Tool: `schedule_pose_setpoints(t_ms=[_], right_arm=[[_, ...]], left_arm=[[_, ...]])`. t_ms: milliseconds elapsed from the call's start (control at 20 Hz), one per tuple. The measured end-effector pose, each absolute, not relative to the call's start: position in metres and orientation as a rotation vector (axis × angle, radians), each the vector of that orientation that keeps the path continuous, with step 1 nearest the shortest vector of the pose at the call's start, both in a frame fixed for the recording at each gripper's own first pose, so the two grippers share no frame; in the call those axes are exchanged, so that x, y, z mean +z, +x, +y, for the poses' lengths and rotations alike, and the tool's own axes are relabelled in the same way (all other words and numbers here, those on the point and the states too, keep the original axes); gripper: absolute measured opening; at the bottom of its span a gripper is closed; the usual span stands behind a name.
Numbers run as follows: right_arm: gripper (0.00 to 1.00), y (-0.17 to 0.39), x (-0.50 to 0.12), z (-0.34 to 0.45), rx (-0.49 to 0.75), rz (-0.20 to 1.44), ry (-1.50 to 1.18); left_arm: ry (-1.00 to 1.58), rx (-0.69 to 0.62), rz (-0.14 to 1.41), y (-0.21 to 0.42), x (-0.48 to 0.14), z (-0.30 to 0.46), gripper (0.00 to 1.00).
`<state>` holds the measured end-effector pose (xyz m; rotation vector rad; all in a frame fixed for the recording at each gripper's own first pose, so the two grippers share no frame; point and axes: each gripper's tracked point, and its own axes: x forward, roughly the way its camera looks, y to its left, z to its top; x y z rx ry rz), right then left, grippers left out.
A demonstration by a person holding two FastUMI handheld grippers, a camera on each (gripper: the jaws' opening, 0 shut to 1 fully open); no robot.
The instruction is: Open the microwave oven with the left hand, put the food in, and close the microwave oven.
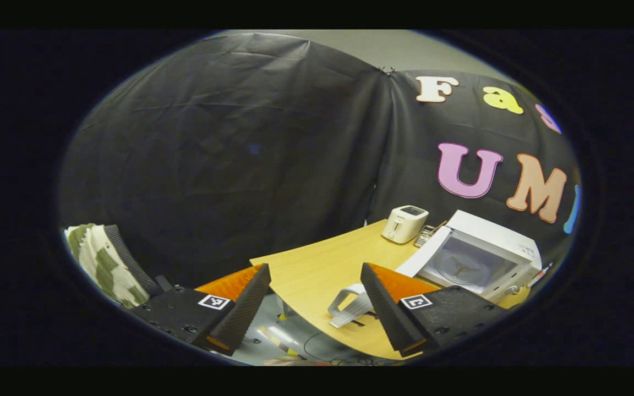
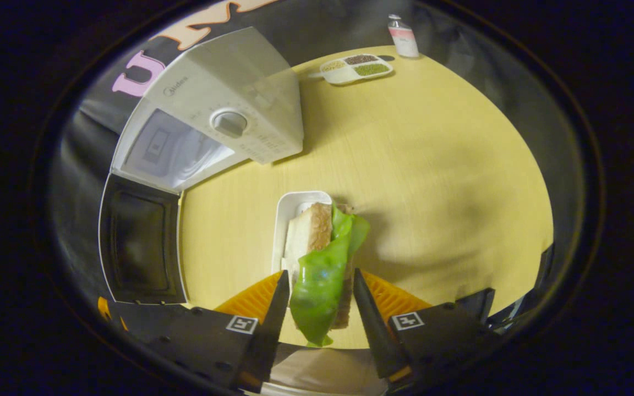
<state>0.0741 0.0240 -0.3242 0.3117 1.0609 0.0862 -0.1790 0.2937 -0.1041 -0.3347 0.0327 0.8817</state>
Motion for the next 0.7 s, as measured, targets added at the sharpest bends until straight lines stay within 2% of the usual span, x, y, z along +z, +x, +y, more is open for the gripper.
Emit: schedule_pose_setpoints(t_ms=[50,100,200,300,350,450,700], right_arm=[[0.53,0.075,-0.326,0.024,0.086,1.072,0.325],[0.61,0.075,-0.326,0.024,0.093,1.082,0.334],[0.61,0.077,-0.329,0.023,0.101,1.09,0.347],[0.47,0.077,-0.327,0.024,0.112,1.108,0.362],[0.52,0.077,-0.327,0.025,0.115,1.111,0.367],[0.4,0.076,-0.324,0.03,0.126,1.129,0.411],[0.39,0.079,-0.31,0.029,0.139,1.104,0.48]], left_arm=[[-0.332,0.883,0.035,-0.178,-0.103,0.29,0.96],[-0.329,0.883,0.038,-0.176,-0.103,0.283,0.96],[-0.333,0.881,0.041,-0.172,-0.102,0.277,0.97],[-0.34,0.875,0.045,-0.167,-0.102,0.274,0.94],[-0.34,0.873,0.052,-0.164,-0.103,0.273,0.94],[-0.331,0.869,0.069,-0.161,-0.104,0.272,0.97],[-0.317,0.844,0.078,-0.149,-0.099,0.266,0.94]])
